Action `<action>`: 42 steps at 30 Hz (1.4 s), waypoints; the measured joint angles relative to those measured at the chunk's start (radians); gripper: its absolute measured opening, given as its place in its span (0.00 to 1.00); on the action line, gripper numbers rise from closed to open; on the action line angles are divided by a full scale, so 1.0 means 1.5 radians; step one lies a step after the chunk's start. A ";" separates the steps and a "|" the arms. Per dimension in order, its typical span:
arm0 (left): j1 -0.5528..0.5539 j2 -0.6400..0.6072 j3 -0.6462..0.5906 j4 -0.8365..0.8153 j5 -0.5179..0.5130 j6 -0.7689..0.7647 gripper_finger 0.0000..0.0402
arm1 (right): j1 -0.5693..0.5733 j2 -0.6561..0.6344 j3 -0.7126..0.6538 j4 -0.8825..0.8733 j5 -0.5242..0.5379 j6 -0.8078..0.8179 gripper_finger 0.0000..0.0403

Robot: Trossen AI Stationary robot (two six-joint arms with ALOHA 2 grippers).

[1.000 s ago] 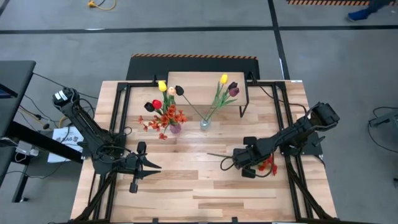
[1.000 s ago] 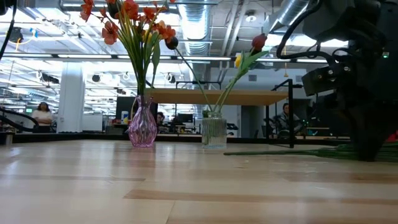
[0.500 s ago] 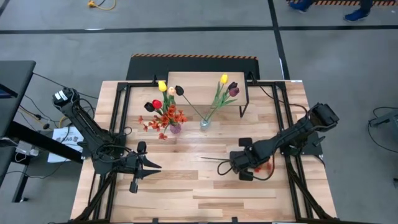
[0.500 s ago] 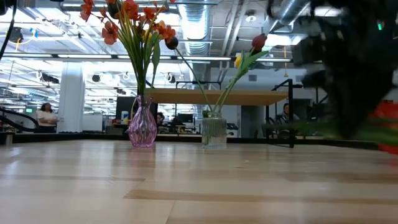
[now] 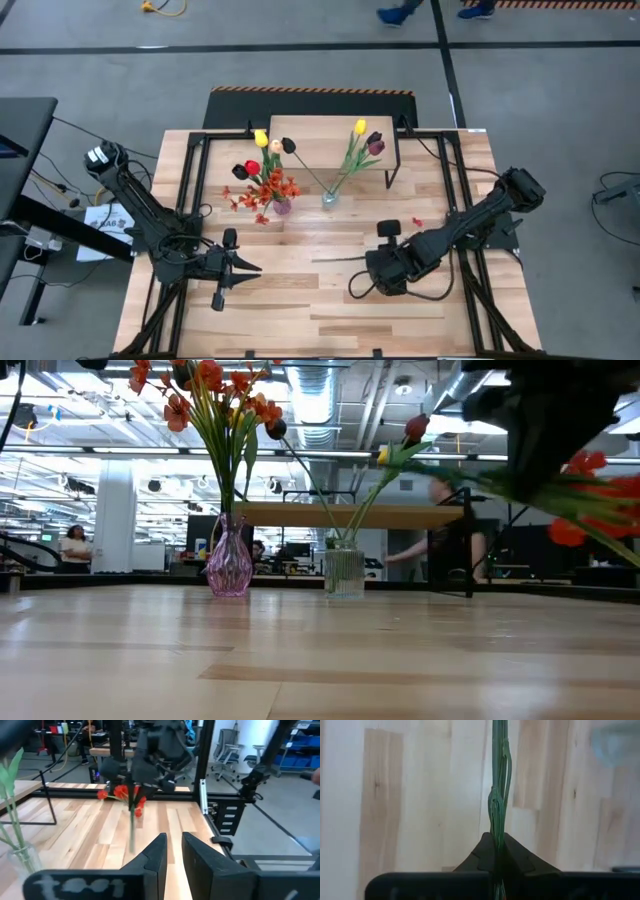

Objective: Pick and place flowers into a vace then onto a shelf
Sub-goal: Put the orange flower into the transparent vase

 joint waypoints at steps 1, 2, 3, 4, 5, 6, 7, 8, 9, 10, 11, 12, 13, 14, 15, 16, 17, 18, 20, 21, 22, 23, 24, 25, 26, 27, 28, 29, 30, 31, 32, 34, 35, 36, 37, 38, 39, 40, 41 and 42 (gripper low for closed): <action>0.003 0.003 0.000 0.000 0.000 0.000 0.11 | 0.001 0.008 0.003 -0.006 0.005 -0.022 0.00; 0.008 0.007 0.000 0.003 0.000 0.000 0.11 | 0.004 0.019 0.006 -0.023 0.011 -0.046 0.00; 0.013 0.010 0.000 0.006 0.000 0.000 0.11 | 0.005 0.035 0.013 -0.031 0.014 -0.071 0.00; 0.017 0.012 0.000 0.007 0.000 -0.001 0.11 | 0.006 0.053 0.022 -0.027 0.019 -0.093 0.00; 0.020 0.013 0.000 0.006 0.002 -0.004 0.11 | 0.007 0.070 0.029 -0.035 0.030 -0.107 0.01; 0.023 0.013 0.000 0.008 0.003 -0.007 0.11 | 0.008 0.088 0.038 -0.059 0.049 -0.117 0.01; 0.026 0.013 0.000 0.009 0.007 -0.011 0.11 | 0.008 0.109 0.051 -0.075 0.070 -0.127 0.01; 0.029 0.013 0.001 0.008 0.008 -0.016 0.11 | 0.008 0.131 0.069 -0.083 0.090 -0.139 0.01; 0.031 0.014 0.001 0.008 0.007 -0.017 0.11 | 0.009 0.151 0.086 -0.100 0.111 -0.151 0.01; 0.031 0.014 0.001 0.009 0.006 -0.017 0.11 | 0.011 0.171 0.103 -0.130 0.136 -0.163 0.01; 0.031 0.014 0.001 0.012 0.007 -0.017 0.11 | 0.014 0.193 0.123 -0.162 0.164 -0.175 0.01; 0.031 0.014 0.001 0.012 0.007 -0.017 0.11 | 0.016 0.217 0.148 -0.184 0.192 -0.187 0.00; 0.031 0.014 0.001 0.012 0.009 -0.017 0.11 | 0.019 0.237 0.171 -0.200 0.223 -0.197 0.00; 0.031 0.015 0.001 0.016 0.013 -0.017 0.11 | 0.024 0.257 0.194 -0.236 0.251 -0.200 0.00; 0.030 0.016 0.001 0.019 0.017 -0.018 0.11 | 0.029 0.277 0.219 -0.276 0.281 -0.202 0.00; 0.030 0.017 0.001 0.018 0.018 -0.018 0.11 | 0.033 0.296 0.247 -0.299 0.310 -0.206 0.00; 0.030 0.017 0.001 0.019 0.018 -0.018 0.11 | 0.037 0.314 0.273 -0.319 0.340 -0.205 0.00; 0.030 0.017 0.001 0.024 0.020 -0.018 0.11 | 0.044 0.331 0.294 -0.357 0.364 -0.205 0.00; 0.031 0.017 0.001 0.028 0.025 -0.018 0.11 | 0.055 0.364 0.345 -0.403 0.410 -0.207 0.00; 0.031 0.017 0.000 0.030 0.025 -0.018 0.11 | 0.061 0.375 0.363 -0.396 0.433 -0.216 0.00; 0.030 0.019 0.000 0.040 0.028 -0.018 0.11 | 0.068 0.382 0.372 -0.395 0.451 -0.245 0.00; 0.031 0.021 0.001 0.046 0.032 -0.018 0.11 | 0.074 0.388 0.387 -0.393 0.462 -0.281 0.00; 0.030 0.024 0.001 0.048 0.033 -0.020 0.11 | 0.081 0.396 0.405 -0.389 0.484 -0.314 0.01; 0.030 0.028 0.001 0.054 0.036 -0.020 0.11 | 0.087 0.404 0.422 -0.389 0.509 -0.340 0.01; 0.030 0.034 0.001 0.067 0.040 -0.020 0.11 | 0.092 0.409 0.433 -0.399 0.531 -0.357 0.01; 0.031 0.040 0.001 0.080 0.040 -0.020 0.11 | 0.098 0.411 0.441 -0.402 0.551 -0.368 0.01; 0.031 0.046 0.001 0.094 0.040 -0.018 0.11 | 0.102 0.411 0.448 -0.390 0.574 -0.385 0.01; 0.031 0.054 0.001 0.109 0.040 -0.013 0.11 | 0.104 0.409 0.454 -0.378 0.593 -0.403 0.01; 0.031 0.061 0.001 0.123 0.041 -0.009 0.11 | 0.105 0.407 0.460 -0.379 0.607 -0.416 0.01; 0.031 0.066 0.001 0.133 0.041 -0.009 0.11 | 0.107 0.406 0.467 -0.382 0.622 -0.427 0.01; 0.031 0.071 0.001 0.143 0.041 -0.008 0.11 | 0.108 0.406 0.475 -0.382 0.639 -0.436 0.01; 0.032 0.081 0.001 0.164 0.042 -0.008 0.11 | 0.108 0.404 0.492 -0.381 0.679 -0.468 0.02; 0.035 0.085 0.001 0.168 0.044 -0.008 0.11 | 0.108 0.403 0.501 -0.378 0.702 -0.491 0.02; 0.038 0.088 0.003 0.168 0.052 -0.008 0.11 | 0.108 0.403 0.508 -0.375 0.722 -0.516 0.02; 0.041 0.091 0.005 0.170 0.066 -0.010 0.11 | 0.108 0.403 0.515 -0.372 0.738 -0.539 0.02; 0.047 0.093 0.006 0.176 0.083 -0.013 0.11 | 0.108 0.403 0.521 -0.365 0.752 -0.564 0.02; 0.052 0.097 0.006 0.179 0.103 -0.016 0.11 | 0.107 0.403 0.527 -0.355 0.762 -0.586 0.02; 0.057 0.102 0.006 0.181 0.127 -0.023 0.11 | 0.106 0.403 0.534 -0.348 0.765 -0.606 0.02; 0.063 0.107 0.006 0.181 0.151 -0.031 0.11 | 0.104 0.403 0.540 -0.344 0.765 -0.622 0.02; 0.070 0.112 0.006 0.183 0.173 -0.040 0.11 | 0.102 0.403 0.545 -0.338 0.765 -0.635 0.01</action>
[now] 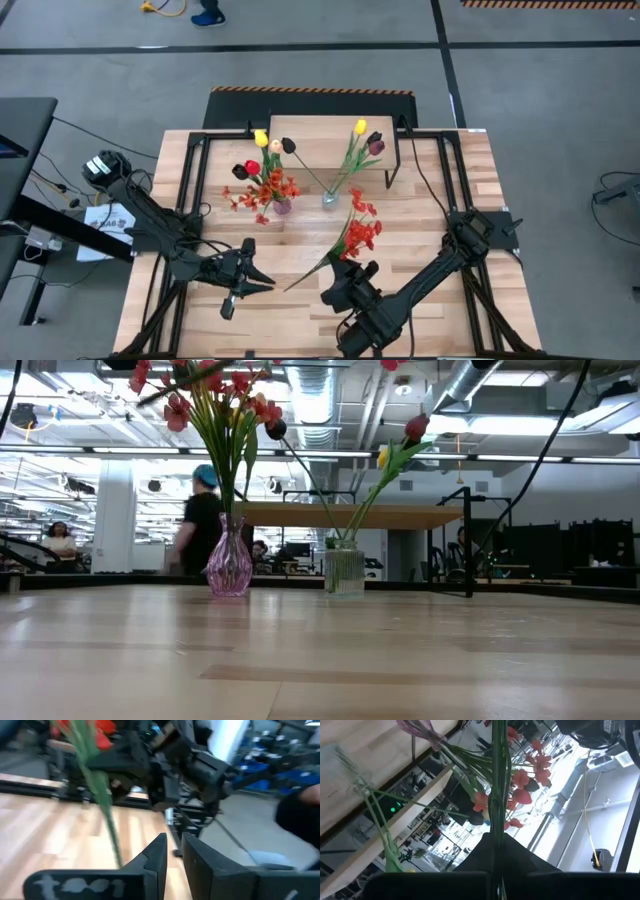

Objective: Pick and place flowers into a vace then onto a shelf
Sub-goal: Put the orange flower into the transparent vase

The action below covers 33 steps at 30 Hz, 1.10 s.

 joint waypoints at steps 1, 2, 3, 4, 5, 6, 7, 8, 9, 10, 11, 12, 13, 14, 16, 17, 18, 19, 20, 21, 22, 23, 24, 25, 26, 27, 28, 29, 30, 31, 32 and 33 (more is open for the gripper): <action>0.007 0.005 0.000 0.008 0.023 -0.010 0.11 | 0.000 0.000 0.004 0.005 0.000 -0.010 0.01; 0.015 0.008 0.000 0.016 0.045 -0.020 0.11 | 0.000 0.000 0.005 0.008 0.000 -0.021 0.01; 0.024 0.010 0.000 0.017 0.064 -0.029 0.11 | -0.001 0.000 0.006 0.013 -0.001 -0.036 0.01; 0.033 0.011 0.000 0.017 0.082 -0.039 0.11 | -0.003 0.000 0.006 0.019 -0.002 -0.049 0.01; 0.043 0.013 0.000 0.017 0.093 -0.049 0.11 | -0.005 0.000 0.005 0.020 -0.003 -0.058 0.01; 0.053 0.014 0.000 0.017 0.103 -0.058 0.11 | -0.005 0.000 0.005 0.024 -0.003 -0.068 0.01; 0.063 0.014 0.000 0.017 0.113 -0.065 0.11 | -0.005 0.000 0.005 0.034 -0.003 -0.076 0.02; 0.071 0.014 0.000 0.017 0.121 -0.072 0.11 | -0.005 0.000 0.005 0.042 -0.003 -0.085 0.02; 0.080 0.014 0.000 0.017 0.129 -0.077 0.11 | -0.005 0.000 0.005 0.050 -0.003 -0.093 0.02; 0.089 0.014 0.000 0.017 0.137 -0.082 0.11 | -0.004 0.000 0.005 0.059 -0.004 -0.102 0.02; 0.098 0.014 0.000 0.017 0.146 -0.087 0.11 | -0.004 0.000 0.005 0.066 -0.003 -0.112 0.02; 0.105 0.014 0.000 0.017 0.152 -0.091 0.11 | -0.004 0.000 0.005 0.070 -0.003 -0.119 0.02; 0.112 0.014 0.000 0.017 0.157 -0.094 0.11 | -0.005 0.000 0.005 0.070 -0.004 -0.122 0.01; 0.119 0.014 0.000 0.017 0.163 -0.096 0.11 | -0.006 0.000 0.006 0.070 -0.004 -0.123 0.01; 0.131 0.014 0.000 0.017 0.169 -0.105 0.11 | -0.008 0.000 0.005 0.070 -0.004 -0.128 0.01; 0.137 0.014 0.000 0.017 0.171 -0.112 0.11 | -0.009 0.000 0.005 0.070 -0.004 -0.130 0.01; 0.142 0.014 0.000 0.017 0.171 -0.118 0.11 | -0.009 0.000 0.005 0.070 -0.004 -0.133 0.01; 0.146 0.014 0.000 0.017 0.171 -0.126 0.11 | -0.010 0.000 0.005 0.070 -0.004 -0.138 0.01; 0.151 0.014 0.000 0.017 0.172 -0.132 0.11 | -0.011 0.000 0.005 0.070 -0.004 -0.141 0.01; 0.154 0.014 0.000 0.017 0.173 -0.136 0.11 | -0.013 0.000 0.005 0.070 -0.004 -0.141 0.01; 0.159 0.014 0.000 0.017 0.178 -0.140 0.11 | -0.013 0.000 0.005 0.070 -0.005 -0.141 0.01; 0.163 0.014 0.000 0.017 0.183 -0.142 0.11 | -0.013 0.000 0.005 0.070 -0.005 -0.141 0.01; 0.166 0.015 0.000 0.017 0.185 -0.143 0.11 | -0.014 0.000 0.005 0.070 -0.005 -0.141 0.01; 0.170 0.017 0.000 0.018 0.190 -0.142 0.11 | -0.014 0.000 0.005 0.071 -0.005 -0.141 0.01; 0.173 0.018 0.000 0.016 0.197 -0.141 0.11 | -0.014 0.000 0.005 0.074 -0.006 -0.141 0.01; 0.176 0.018 0.000 0.014 0.205 -0.138 0.11 | -0.014 0.000 0.005 0.077 -0.006 -0.141 0.01; 0.179 0.018 0.000 0.014 0.214 -0.131 0.11 | -0.013 0.000 0.005 0.080 -0.006 -0.141 0.01; 0.180 0.020 0.000 0.017 0.220 -0.122 0.11 | -0.013 0.000 0.005 0.084 -0.006 -0.141 0.01; 0.182 0.025 0.000 0.021 0.227 -0.109 0.11 | -0.013 0.000 0.005 0.086 -0.006 -0.141 0.01; 0.182 0.028 0.000 0.025 0.231 -0.097 0.11 | -0.013 0.000 0.005 0.087 -0.006 -0.141 0.01; 0.182 0.030 0.000 0.036 0.234 -0.084 0.11 | -0.013 0.000 0.005 0.087 -0.006 -0.141 0.02; 0.182 0.032 0.000 0.048 0.235 -0.068 0.11 | -0.013 0.000 0.005 0.087 -0.006 -0.141 0.02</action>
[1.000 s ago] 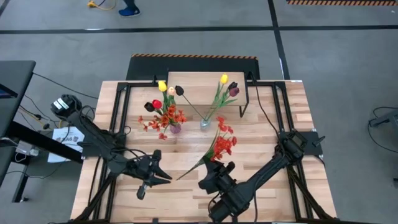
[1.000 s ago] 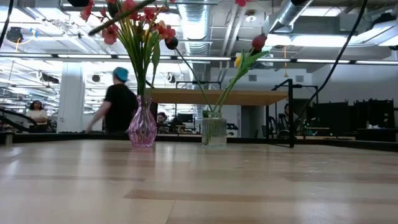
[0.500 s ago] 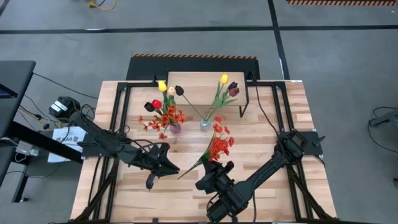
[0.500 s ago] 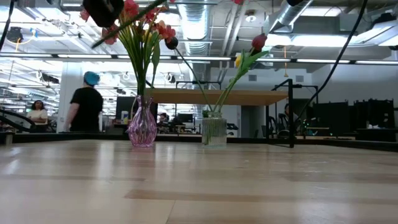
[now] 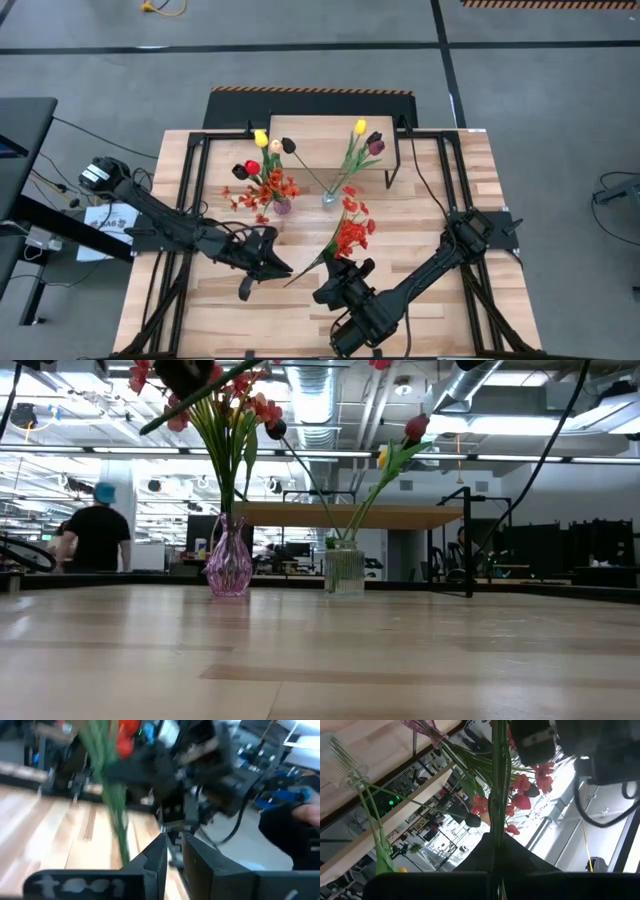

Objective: Pick and place flowers into a vace then onto a shelf
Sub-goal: Put the orange flower into the transparent vase

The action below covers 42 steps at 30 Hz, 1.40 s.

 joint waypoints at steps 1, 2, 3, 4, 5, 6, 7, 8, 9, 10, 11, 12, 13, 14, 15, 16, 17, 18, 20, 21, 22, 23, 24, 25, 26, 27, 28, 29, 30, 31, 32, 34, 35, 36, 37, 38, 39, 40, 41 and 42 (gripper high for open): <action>0.002 0.005 0.001 0.017 0.000 0.016 0.11 | 0.000 0.000 0.000 0.000 0.000 0.000 0.02; 0.003 0.009 0.002 0.020 -0.001 0.031 0.11 | 0.000 0.000 0.000 0.000 0.000 0.000 0.01; 0.004 0.012 0.001 0.015 -0.004 0.047 0.11 | 0.000 0.000 0.000 0.000 0.000 0.000 0.01; 0.007 0.016 0.001 0.015 -0.009 0.061 0.11 | 0.000 0.000 0.000 0.000 0.000 0.000 0.01; 0.009 0.020 0.001 0.017 -0.022 0.075 0.11 | 0.000 0.000 0.000 0.000 0.000 0.000 0.01; 0.011 0.023 0.001 0.019 -0.040 0.088 0.11 | 0.000 0.000 0.000 0.001 0.000 0.000 0.01; 0.012 0.026 0.001 0.019 -0.061 0.095 0.11 | 0.000 0.000 0.000 0.001 0.000 0.000 0.01; 0.012 0.029 0.001 0.019 -0.078 0.096 0.11 | 0.000 0.000 0.000 0.001 0.000 0.000 0.02; 0.012 0.030 0.001 0.017 -0.091 0.096 0.11 | 0.000 0.000 0.000 0.001 0.000 0.000 0.02; 0.012 0.030 0.001 0.015 -0.102 0.096 0.11 | 0.000 0.000 0.000 0.001 0.000 0.000 0.02; 0.012 0.030 0.001 0.015 -0.106 0.097 0.11 | 0.000 0.000 0.000 0.001 0.000 0.000 0.02; 0.012 0.030 0.001 0.015 -0.107 0.096 0.11 | 0.001 0.000 0.000 0.001 0.000 0.000 0.02; 0.014 0.030 0.001 0.015 -0.107 0.096 0.11 | 0.001 0.000 0.000 0.001 0.000 0.000 0.02; 0.015 0.030 0.001 0.015 -0.105 0.095 0.11 | 0.001 0.000 0.000 0.001 0.000 0.000 0.02; 0.016 0.030 0.001 0.017 -0.098 0.095 0.11 | 0.001 0.000 0.000 0.001 0.000 0.000 0.02; 0.019 0.030 0.001 0.019 -0.085 0.093 0.11 | 0.001 0.000 0.000 0.001 0.000 0.000 0.02; 0.022 0.030 0.002 0.016 -0.072 0.086 0.11 | 0.001 0.000 0.000 0.001 0.000 0.000 0.02; 0.025 0.030 0.006 0.006 -0.058 0.075 0.11 | 0.001 0.000 0.000 0.001 0.000 0.000 0.02; 0.029 0.030 0.016 -0.011 -0.038 0.060 0.12 | 0.001 0.000 0.000 0.001 -0.001 0.000 0.02; 0.030 0.030 0.022 -0.018 -0.038 0.059 0.13 | 0.001 0.000 0.000 0.001 -0.001 0.000 0.02; 0.030 0.030 0.029 -0.031 -0.040 0.061 0.14 | 0.001 0.000 0.000 0.000 0.000 0.000 0.02; 0.030 0.030 0.038 -0.047 -0.041 0.063 0.16 | 0.001 0.000 0.000 0.001 0.000 0.000 0.02; 0.030 0.030 0.047 -0.065 -0.041 0.063 0.17 | 0.001 0.000 0.000 0.000 -0.001 0.000 0.02; 0.030 0.030 0.056 -0.085 -0.041 0.063 0.19 | 0.001 0.000 0.000 0.000 -0.001 0.000 0.02; 0.030 0.030 0.066 -0.101 -0.041 0.063 0.21 | 0.001 0.000 0.000 0.001 0.000 0.000 0.02; 0.030 0.030 0.076 -0.117 -0.041 0.063 0.23 | 0.001 0.000 0.000 0.000 0.000 0.000 0.02; 0.030 0.030 0.085 -0.135 -0.041 0.063 0.24 | 0.001 0.000 0.000 0.000 0.000 0.000 0.02; 0.030 0.030 0.092 -0.151 -0.041 0.062 0.26 | 0.001 0.000 0.000 0.000 0.000 0.000 0.02; 0.030 0.030 0.100 -0.168 -0.041 0.058 0.28 | 0.001 0.000 0.000 0.000 0.000 0.000 0.02; 0.030 0.030 0.109 -0.183 -0.043 0.055 0.29 | 0.001 0.000 0.000 0.000 0.000 0.000 0.02; 0.030 0.030 0.117 -0.196 -0.049 0.052 0.30 | 0.001 0.000 0.000 0.000 0.000 0.000 0.02; 0.030 0.030 0.126 -0.212 -0.060 0.048 0.32 | 0.002 0.000 0.000 0.000 0.000 0.000 0.01; 0.030 0.030 0.130 -0.222 -0.061 0.046 0.33 | 0.002 0.000 0.000 0.000 0.000 0.000 0.01; 0.030 0.030 0.134 -0.230 -0.061 0.041 0.33 | 0.002 0.000 0.000 0.000 0.000 0.000 0.01; 0.030 0.030 0.137 -0.239 -0.061 0.037 0.33 | 0.002 0.000 0.000 0.000 0.000 0.000 0.01; 0.031 0.030 0.140 -0.245 -0.061 0.031 0.33 | 0.002 0.000 0.000 0.000 0.000 0.000 0.02; 0.031 0.030 0.142 -0.253 -0.061 0.025 0.33 | 0.002 0.000 0.000 0.000 0.000 -0.002 0.02; 0.032 0.030 0.143 -0.260 -0.063 0.020 0.33 | 0.002 0.000 0.000 0.000 0.000 -0.004 0.01; 0.032 0.030 0.143 -0.266 -0.067 0.014 0.33 | 0.002 0.000 0.000 0.000 0.000 -0.005 0.01; 0.032 0.030 0.143 -0.269 -0.072 0.010 0.33 | 0.002 0.000 0.000 0.000 0.000 -0.005 0.01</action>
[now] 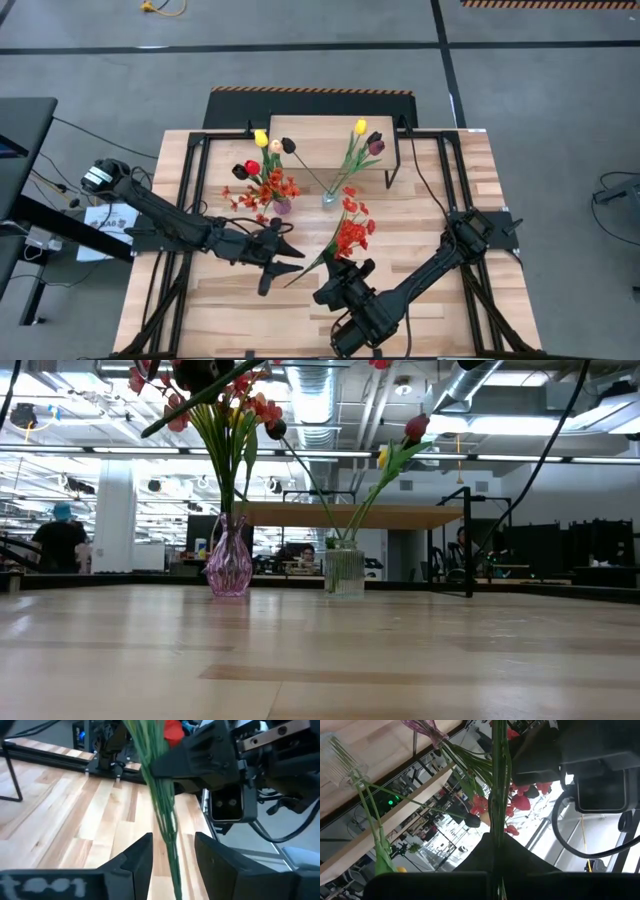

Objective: Pick and place flowers into a vace then onto a shelf
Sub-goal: Put the orange flower into the transparent vase

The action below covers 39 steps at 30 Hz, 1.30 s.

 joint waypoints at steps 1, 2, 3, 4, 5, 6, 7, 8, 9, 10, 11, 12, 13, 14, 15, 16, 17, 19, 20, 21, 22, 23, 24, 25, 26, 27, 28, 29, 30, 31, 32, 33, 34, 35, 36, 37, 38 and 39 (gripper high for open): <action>0.000 0.000 0.000 -0.001 -0.003 -0.003 0.33 | 0.000 0.000 0.000 0.000 0.000 0.000 0.01; 0.000 0.000 0.000 -0.001 -0.004 -0.004 0.33 | 0.000 0.000 0.000 0.000 0.000 0.000 0.01; 0.000 0.000 0.000 -0.001 -0.004 -0.005 0.33 | 0.000 0.000 0.000 0.000 0.000 0.000 0.01; 0.000 0.000 0.000 -0.001 -0.004 -0.005 0.33 | 0.000 0.000 0.000 0.000 0.000 0.000 0.01; 0.000 0.000 0.000 -0.001 -0.004 -0.005 0.33 | 0.000 0.000 0.000 0.000 0.000 0.000 0.01; 0.001 0.000 0.000 -0.001 -0.005 -0.005 0.33 | 0.000 0.000 0.000 0.000 0.000 0.000 0.01; 0.003 0.001 0.000 -0.001 -0.004 -0.006 0.33 | 0.000 0.000 0.000 0.000 0.000 -0.001 0.01; 0.006 0.006 0.001 0.003 -0.004 -0.009 0.33 | 0.000 0.000 0.000 0.000 0.000 -0.001 0.01; 0.010 0.013 0.001 0.007 -0.003 -0.013 0.33 | 0.000 0.000 0.000 0.000 0.000 -0.001 0.01; 0.012 0.019 0.001 0.005 -0.003 -0.018 0.33 | 0.000 0.000 0.000 0.000 0.000 -0.001 0.01; 0.018 0.031 0.004 0.006 0.002 -0.025 0.33 | -0.001 0.000 0.000 0.000 0.000 -0.001 0.01; 0.023 0.046 0.011 0.004 0.010 -0.030 0.33 | -0.001 0.000 0.000 0.000 0.000 -0.001 0.01; 0.027 0.062 0.020 0.002 0.023 -0.033 0.33 | -0.001 0.000 0.000 0.001 0.000 -0.001 0.02; 0.030 0.076 0.029 0.000 0.035 -0.033 0.33 | -0.001 0.000 0.000 0.003 -0.001 -0.002 0.02; 0.031 0.091 0.042 -0.002 0.044 -0.031 0.33 | -0.001 0.000 0.000 0.003 -0.002 -0.002 0.02; 0.031 0.105 0.057 -0.002 0.051 -0.024 0.33 | -0.001 0.000 0.000 0.003 -0.002 -0.002 0.02; 0.031 0.114 0.070 -0.003 0.056 -0.015 0.33 | -0.001 0.000 0.000 0.007 0.000 -0.001 0.02; 0.031 0.124 0.096 -0.023 0.064 0.005 0.33 | 0.000 0.000 0.000 0.006 0.001 -0.001 0.02; 0.031 0.128 0.111 -0.036 0.066 0.014 0.33 | 0.001 0.000 0.000 0.006 0.001 -0.001 0.02; 0.031 0.130 0.122 -0.055 0.065 0.021 0.33 | 0.003 0.000 0.000 0.006 0.001 -0.001 0.02; 0.031 0.130 0.129 -0.070 0.066 0.025 0.33 | 0.004 0.000 0.000 0.006 0.001 0.000 0.02; 0.031 0.130 0.135 -0.077 0.066 0.026 0.33 | 0.005 0.000 0.000 0.006 0.000 0.000 0.02; 0.031 0.130 0.139 -0.078 0.065 0.026 0.33 | 0.007 0.000 0.000 0.006 0.001 0.000 0.02; 0.031 0.130 0.141 -0.079 0.065 0.026 0.33 | 0.008 0.000 0.000 0.007 0.001 0.000 0.02; 0.031 0.130 0.142 -0.080 0.066 0.026 0.33 | 0.009 0.000 0.000 0.007 0.001 0.000 0.02; 0.031 0.130 0.142 -0.083 0.066 0.026 0.33 | 0.009 0.000 0.000 0.007 0.001 0.000 0.02; 0.031 0.130 0.142 -0.085 0.066 0.026 0.33 | 0.009 0.000 0.000 0.007 0.000 0.000 0.02; 0.031 0.130 0.142 -0.086 0.065 0.026 0.32 | 0.009 0.000 0.000 0.007 0.000 0.000 0.02; 0.031 0.130 0.142 -0.087 0.061 0.026 0.32 | 0.009 0.000 0.000 0.007 0.001 0.000 0.02; 0.031 0.130 0.142 -0.091 0.054 0.026 0.31 | 0.009 0.000 0.000 0.007 0.001 0.000 0.02; 0.031 0.130 0.142 -0.095 0.049 0.026 0.30 | 0.009 0.000 0.000 0.007 0.001 0.000 0.02; 0.031 0.130 0.142 -0.097 0.046 0.026 0.29 | 0.009 0.000 0.000 0.007 0.000 0.000 0.02; 0.031 0.130 0.142 -0.098 0.044 0.026 0.27 | 0.008 0.000 0.000 0.007 0.001 0.000 0.02; 0.031 0.130 0.142 -0.099 0.043 0.027 0.25 | 0.008 0.000 0.000 0.007 0.001 0.000 0.02; 0.031 0.130 0.142 -0.101 0.042 0.032 0.22 | 0.008 0.000 0.000 0.007 0.000 0.000 0.02; 0.031 0.130 0.142 -0.103 0.041 0.039 0.19 | 0.008 0.000 0.000 0.007 0.000 0.000 0.02; 0.030 0.130 0.142 -0.106 0.036 0.045 0.14 | 0.008 0.000 0.000 0.007 0.000 0.000 0.02; 0.030 0.130 0.142 -0.107 0.032 0.050 0.09 | 0.007 0.000 0.000 0.007 0.000 0.000 0.02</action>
